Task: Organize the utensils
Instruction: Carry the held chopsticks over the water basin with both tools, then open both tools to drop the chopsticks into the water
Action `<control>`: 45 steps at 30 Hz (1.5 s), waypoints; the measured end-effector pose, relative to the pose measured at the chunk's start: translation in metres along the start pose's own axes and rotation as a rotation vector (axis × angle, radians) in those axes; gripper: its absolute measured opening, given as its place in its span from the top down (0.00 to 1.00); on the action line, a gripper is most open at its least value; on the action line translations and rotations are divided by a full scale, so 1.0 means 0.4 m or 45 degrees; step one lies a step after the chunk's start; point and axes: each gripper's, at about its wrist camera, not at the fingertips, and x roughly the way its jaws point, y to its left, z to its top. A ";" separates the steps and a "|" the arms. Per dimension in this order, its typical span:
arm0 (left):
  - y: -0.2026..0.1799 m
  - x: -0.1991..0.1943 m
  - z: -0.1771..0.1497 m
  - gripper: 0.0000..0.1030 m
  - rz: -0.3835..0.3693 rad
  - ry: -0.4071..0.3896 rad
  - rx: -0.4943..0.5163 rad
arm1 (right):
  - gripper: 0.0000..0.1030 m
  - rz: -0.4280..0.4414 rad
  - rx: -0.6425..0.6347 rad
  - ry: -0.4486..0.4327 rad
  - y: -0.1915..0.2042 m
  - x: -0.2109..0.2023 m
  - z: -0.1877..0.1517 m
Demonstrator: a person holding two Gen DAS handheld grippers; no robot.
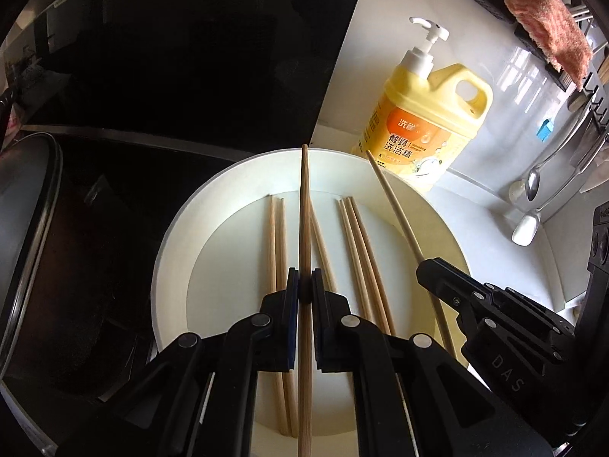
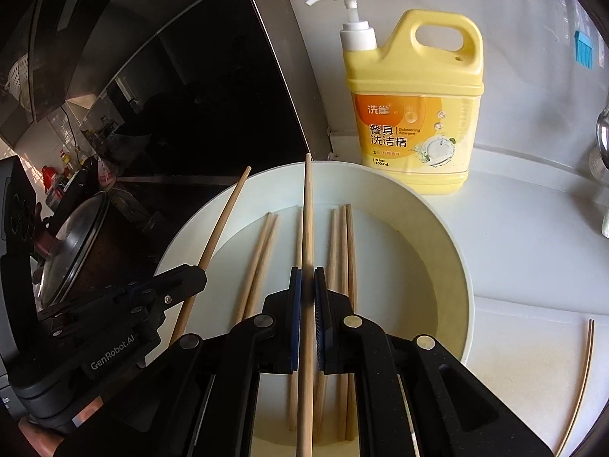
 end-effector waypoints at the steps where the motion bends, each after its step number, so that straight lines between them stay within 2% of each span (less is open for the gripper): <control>1: 0.003 0.010 0.003 0.93 -0.005 0.009 0.001 | 0.94 -0.007 0.004 0.007 0.003 0.010 0.003; 13: 0.022 0.120 0.003 0.93 -0.007 0.131 0.044 | 0.94 -0.072 0.079 0.160 -0.014 0.126 0.003; 25: 0.029 0.188 -0.002 0.93 -0.001 0.229 0.028 | 0.94 -0.100 0.084 0.287 -0.021 0.170 -0.006; 33: 0.033 0.186 -0.005 0.92 0.017 0.234 0.021 | 0.93 -0.125 0.064 0.320 -0.016 0.185 -0.002; 34: 0.033 0.185 -0.004 0.89 0.023 0.232 0.018 | 0.92 -0.132 0.065 0.318 -0.016 0.183 -0.002; 38: 0.050 0.165 -0.005 0.59 0.053 0.202 0.001 | 0.86 -0.148 0.090 0.299 -0.030 0.166 -0.005; 42: 0.049 0.145 -0.007 0.57 0.064 0.179 0.006 | 0.86 -0.147 0.101 0.271 -0.036 0.149 -0.005; 45: 0.042 0.131 -0.008 0.52 0.076 0.165 0.015 | 0.84 -0.147 0.101 0.251 -0.036 0.133 -0.007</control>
